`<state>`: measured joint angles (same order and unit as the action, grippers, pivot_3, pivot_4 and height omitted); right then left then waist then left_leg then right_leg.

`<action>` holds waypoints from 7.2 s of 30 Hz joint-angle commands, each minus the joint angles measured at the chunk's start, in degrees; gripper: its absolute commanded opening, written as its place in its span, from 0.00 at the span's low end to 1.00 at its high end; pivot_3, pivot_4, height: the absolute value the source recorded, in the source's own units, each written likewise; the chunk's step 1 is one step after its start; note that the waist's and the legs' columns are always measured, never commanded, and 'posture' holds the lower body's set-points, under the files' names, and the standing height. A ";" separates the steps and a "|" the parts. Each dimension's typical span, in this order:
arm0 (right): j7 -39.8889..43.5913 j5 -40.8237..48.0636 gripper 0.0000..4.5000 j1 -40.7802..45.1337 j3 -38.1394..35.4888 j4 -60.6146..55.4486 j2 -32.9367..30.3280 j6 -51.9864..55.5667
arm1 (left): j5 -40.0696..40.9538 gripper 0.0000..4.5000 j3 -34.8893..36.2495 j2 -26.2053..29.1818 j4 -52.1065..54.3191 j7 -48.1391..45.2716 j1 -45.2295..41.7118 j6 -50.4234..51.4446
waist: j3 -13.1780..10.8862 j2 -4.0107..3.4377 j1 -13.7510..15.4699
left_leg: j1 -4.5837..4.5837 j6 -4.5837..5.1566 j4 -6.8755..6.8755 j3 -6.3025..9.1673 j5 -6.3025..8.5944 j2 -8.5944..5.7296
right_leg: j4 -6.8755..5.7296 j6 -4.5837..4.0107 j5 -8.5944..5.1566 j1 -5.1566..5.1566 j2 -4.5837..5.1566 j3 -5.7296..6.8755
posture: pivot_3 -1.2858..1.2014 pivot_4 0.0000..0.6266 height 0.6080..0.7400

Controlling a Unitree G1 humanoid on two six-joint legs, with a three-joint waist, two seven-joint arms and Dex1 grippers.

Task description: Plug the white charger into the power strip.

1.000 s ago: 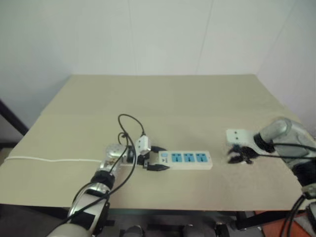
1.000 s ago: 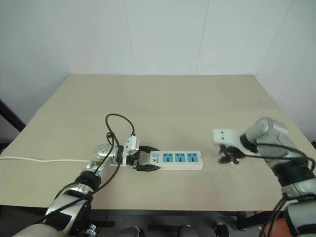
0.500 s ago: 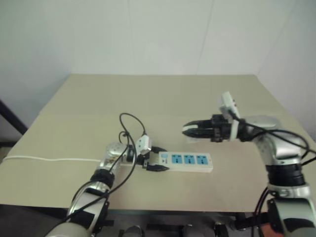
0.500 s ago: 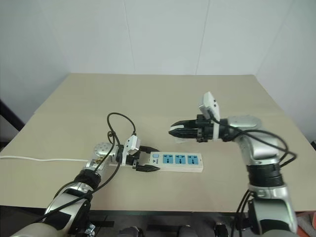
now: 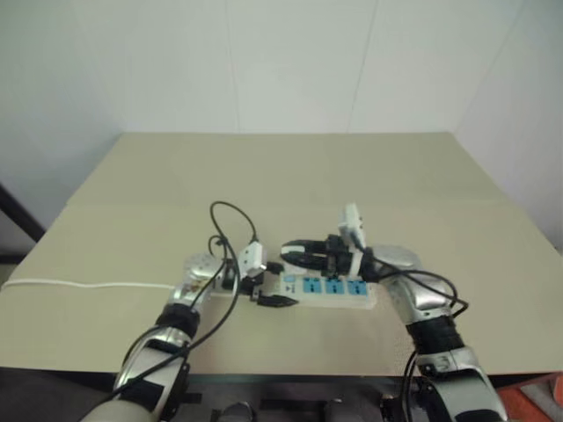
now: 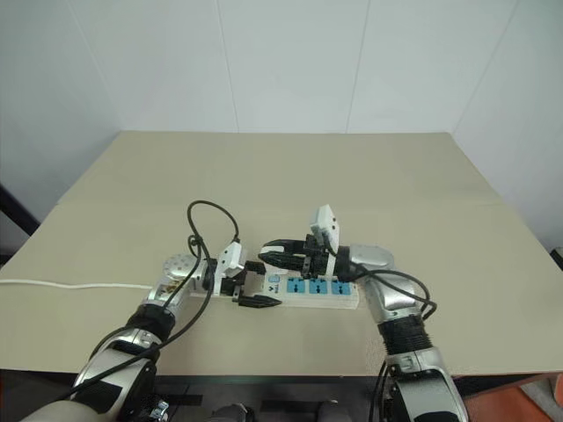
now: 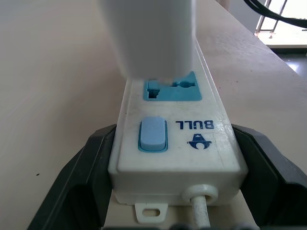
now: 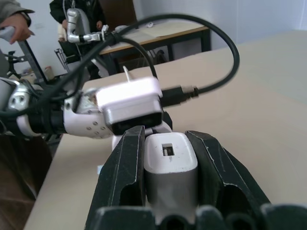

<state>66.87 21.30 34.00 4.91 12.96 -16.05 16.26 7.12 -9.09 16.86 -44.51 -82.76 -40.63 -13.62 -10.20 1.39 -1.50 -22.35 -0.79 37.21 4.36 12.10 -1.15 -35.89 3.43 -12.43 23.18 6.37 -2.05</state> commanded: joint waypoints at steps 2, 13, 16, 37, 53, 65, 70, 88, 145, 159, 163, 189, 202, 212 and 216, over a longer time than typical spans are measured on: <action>0.99 -1.03 0.26 -0.25 0.14 2.40 -0.67 -4.94 | -1.15 0.73 -1.75 1.29 1.29 -0.74 1.86 1.55 | 0.00 0.00 -0.32 | 0.00 0.00 -0.01 0.00 0.00 0.00 | 0.00 0.00 0.00 0.00 0.00 0.00 | 0.52 0.24 1.00; 3.32 -0.66 0.26 -2.12 0.37 4.11 -3.96 -6.59 | -0.80 0.73 -2.11 2.24 4.35 -0.54 3.50 3.18 | 0.01 0.00 -0.90 | 0.09 0.00 -0.07 0.00 0.00 0.02 | -0.01 0.03 -0.03 -0.04 -0.01 -0.01 | 0.52 0.24 1.00; 3.55 -1.08 0.26 -2.12 0.28 5.58 -4.31 -7.51 | -0.80 0.73 -2.15 2.31 4.59 -0.52 3.54 3.33 | 0.03 0.02 -0.90 | 0.11 0.00 -0.07 0.00 0.00 0.02 | -0.01 0.05 -0.04 -0.06 -0.02 -0.01 | 0.52 0.24 1.00; 1.90 -0.17 0.26 -0.12 -0.42 7.88 -2.63 -10.06 | -0.84 0.73 -2.53 2.88 4.69 -0.39 3.57 3.47 | 0.21 0.15 -0.98 | 0.16 0.00 -0.08 0.00 0.00 0.04 | -0.03 0.12 -0.08 -0.08 -0.03 -0.02 | 0.52 0.24 1.00; 2.97 0.13 0.26 -2.73 -1.59 7.07 -2.85 -13.98 | -0.83 0.73 -2.64 3.54 4.79 -0.61 3.47 3.48 | 0.21 0.15 -1.06 | 0.24 0.00 -0.11 0.00 0.00 0.08 | -0.10 0.27 -0.17 -0.08 -0.08 -0.08 | 0.52 0.24 1.00; 4.24 -0.56 0.26 -3.03 -1.23 9.63 -2.19 -19.13 | -0.72 0.73 -2.70 4.36 5.37 -0.75 3.64 3.71 | 0.21 0.15 -1.07 | 0.23 0.00 -0.15 0.00 0.00 0.08 | -0.08 0.26 -0.18 -0.07 -0.08 -0.08 | 0.52 0.24 1.00; 3.59 -0.94 0.26 -2.34 -0.35 10.47 -0.23 -20.79 | -0.74 0.73 -2.79 4.65 5.58 -0.72 3.74 4.03 | 0.21 0.15 -1.26 | 0.27 0.00 -0.16 -0.01 0.00 0.09 | -0.10 0.28 -0.19 -0.07 -0.09 -0.09 | 0.52 0.24 1.00; 3.58 -1.10 0.26 -3.17 -1.31 13.38 0.72 -25.29 | -0.32 0.73 -3.13 5.82 6.77 -0.57 4.31 4.59 | 0.21 0.15 -2.21 | 0.38 0.00 -0.22 -0.01 0.00 0.11 | -0.16 0.31 -0.21 -0.09 -0.13 -0.16 | 0.52 0.24 1.00; 12.35 -7.44 0.26 2.60 7.72 33.27 4.39 -35.34 | 1.73 0.73 -2.48 12.33 17.18 1.52 10.53 8.69 | 0.39 0.31 -2.77 | 1.58 -0.31 -0.49 -0.16 0.35 1.29 | -0.18 -0.37 -0.49 -0.85 -1.37 -0.34 | 0.52 0.24 1.00; 13.46 -10.12 0.26 2.25 7.06 38.41 1.69 -34.31 | 2.34 0.73 -2.23 13.05 19.20 2.08 12.36 9.34 | 0.92 -0.01 -2.66 | 2.15 -0.35 -1.15 -0.28 0.38 2.00 | -0.20 -0.92 -0.71 -0.96 -2.08 -0.43 | 0.52 0.24 1.00; 12.93 -9.38 0.26 1.69 6.79 36.22 1.92 -33.54 | 2.32 0.73 -2.43 12.83 18.82 2.32 12.10 9.33 | 1.00 0.00 -2.55 | 2.15 -0.35 -1.15 -0.30 0.38 2.00 | -0.19 -0.93 -0.71 -0.97 -2.07 -0.43 | 0.52 0.24 1.00; 10.58 -8.86 1.00 1.14 6.48 26.59 0.56 -26.50 | 1.88 0.73 -3.02 10.04 15.84 3.27 10.36 8.54 | 1.04 0.05 -1.64 | 2.07 -0.36 -1.15 -0.29 0.38 1.97 | -0.11 -1.00 -0.76 -0.97 -2.03 -0.38 | 0.52 0.24 1.00; 11.22 -2.39 1.00 -2.21 0.63 8.79 -9.27 -17.31 | 3.59 1.00 -1.43 8.39 16.56 3.00 9.34 7.60 | 0.86 -0.06 -0.66 | 1.00 -0.36 -0.94 -0.28 0.38 1.91 | -0.16 -1.00 -0.70 -0.01 -1.99 -0.34 | 0.52 0.24 1.00; 8.81 2.97 1.00 -9.42 -9.17 -3.23 -20.66 -11.55 | 12.75 1.00 5.76 20.61 32.06 -2.64 13.22 16.09 | 0.18 -0.06 -1.04 | 0.61 -0.36 -0.95 -0.28 0.38 1.94 | -0.11 -1.01 -0.70 0.33 -2.00 -0.33 | 0.52 0.24 1.00; 6.95 4.86 1.00 -12.67 -13.85 -5.88 -25.18 -9.12 | 15.75 1.00 10.67 25.92 36.69 -1.05 15.73 20.15 | 0.07 -0.07 -0.93 | 0.32 -0.36 -0.91 -0.29 0.38 1.93 | -0.17 -1.02 -0.69 0.63 -1.99 -0.34 | 0.52 0.24 1.00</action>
<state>74.65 24.05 21.69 -5.67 9.78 -39.69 5.94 20.68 -1.25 41.13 -10.84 -84.47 -25.30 4.93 -10.13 1.32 -2.43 -22.11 -1.15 36.32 4.07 12.48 0.78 -36.09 2.41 -13.12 23.92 4.38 -2.40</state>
